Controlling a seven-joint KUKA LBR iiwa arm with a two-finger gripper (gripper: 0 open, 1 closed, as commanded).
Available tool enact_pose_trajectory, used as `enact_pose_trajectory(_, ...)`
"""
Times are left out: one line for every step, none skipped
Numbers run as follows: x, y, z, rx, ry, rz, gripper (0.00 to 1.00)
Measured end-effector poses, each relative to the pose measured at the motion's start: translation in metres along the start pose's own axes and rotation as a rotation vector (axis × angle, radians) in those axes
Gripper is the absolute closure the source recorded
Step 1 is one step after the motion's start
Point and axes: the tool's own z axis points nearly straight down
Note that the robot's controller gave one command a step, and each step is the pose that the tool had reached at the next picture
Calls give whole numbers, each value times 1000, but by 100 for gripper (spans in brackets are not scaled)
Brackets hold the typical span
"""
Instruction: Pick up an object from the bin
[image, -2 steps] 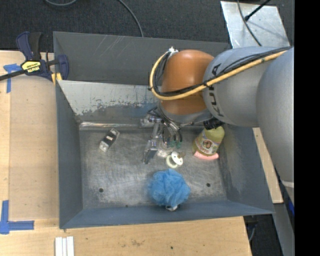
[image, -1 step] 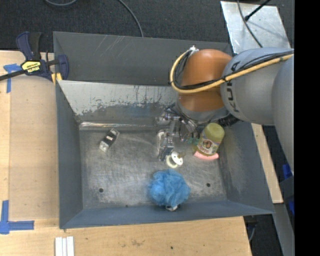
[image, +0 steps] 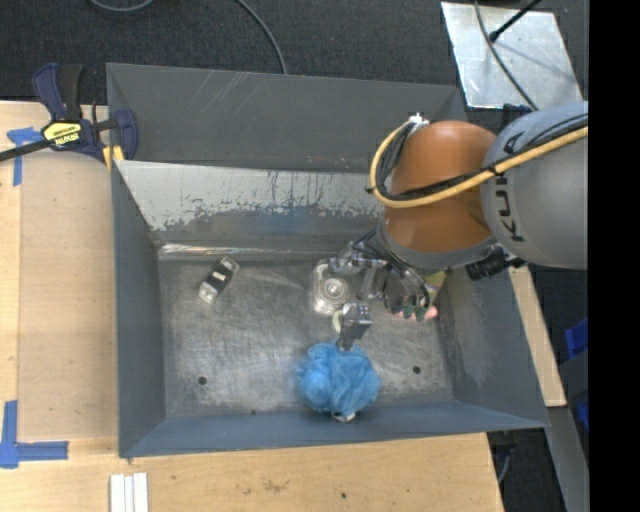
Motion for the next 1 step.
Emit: enact_pose_trajectory(25,1,-14,-1,-10,-134,0)
